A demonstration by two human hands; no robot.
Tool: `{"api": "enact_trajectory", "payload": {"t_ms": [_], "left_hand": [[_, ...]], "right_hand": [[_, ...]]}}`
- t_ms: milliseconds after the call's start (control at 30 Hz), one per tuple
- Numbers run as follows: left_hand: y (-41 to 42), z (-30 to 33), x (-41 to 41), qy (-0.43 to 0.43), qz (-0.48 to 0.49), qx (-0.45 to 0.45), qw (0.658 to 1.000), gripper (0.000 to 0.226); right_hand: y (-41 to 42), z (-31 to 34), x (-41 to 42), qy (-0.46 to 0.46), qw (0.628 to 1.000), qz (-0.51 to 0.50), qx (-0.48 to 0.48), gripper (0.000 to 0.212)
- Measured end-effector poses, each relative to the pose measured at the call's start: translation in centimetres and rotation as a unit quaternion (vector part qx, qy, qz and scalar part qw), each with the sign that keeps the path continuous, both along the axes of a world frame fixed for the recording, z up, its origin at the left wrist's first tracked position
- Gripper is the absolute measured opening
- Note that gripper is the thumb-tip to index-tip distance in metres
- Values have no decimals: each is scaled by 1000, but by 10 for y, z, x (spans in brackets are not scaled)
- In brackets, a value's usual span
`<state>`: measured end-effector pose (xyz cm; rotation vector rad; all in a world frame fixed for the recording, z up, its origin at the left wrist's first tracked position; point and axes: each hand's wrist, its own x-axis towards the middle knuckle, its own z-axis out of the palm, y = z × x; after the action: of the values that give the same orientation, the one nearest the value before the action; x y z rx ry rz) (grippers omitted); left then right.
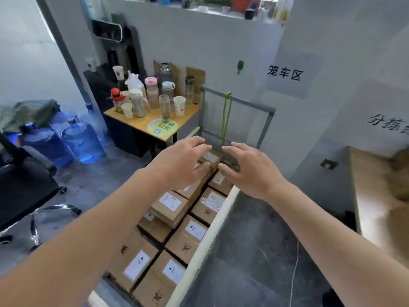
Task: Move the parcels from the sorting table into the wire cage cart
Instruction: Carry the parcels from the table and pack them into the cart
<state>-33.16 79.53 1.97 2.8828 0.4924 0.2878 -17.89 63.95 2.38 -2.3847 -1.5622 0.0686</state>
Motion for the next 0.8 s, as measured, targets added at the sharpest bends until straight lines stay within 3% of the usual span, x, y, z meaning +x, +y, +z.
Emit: {"api": "enact_trajectory", "payload": {"t_ms": [400,800], "left_hand": [[-168,77,87,-34,-114,7,993,56],[-310,112,135,-50,-271,-13,961,55]], "right_hand": [[-205,87,41,-52,990,-124,34,70],[-368,121,22,-58,966,-248,39,66]]}}
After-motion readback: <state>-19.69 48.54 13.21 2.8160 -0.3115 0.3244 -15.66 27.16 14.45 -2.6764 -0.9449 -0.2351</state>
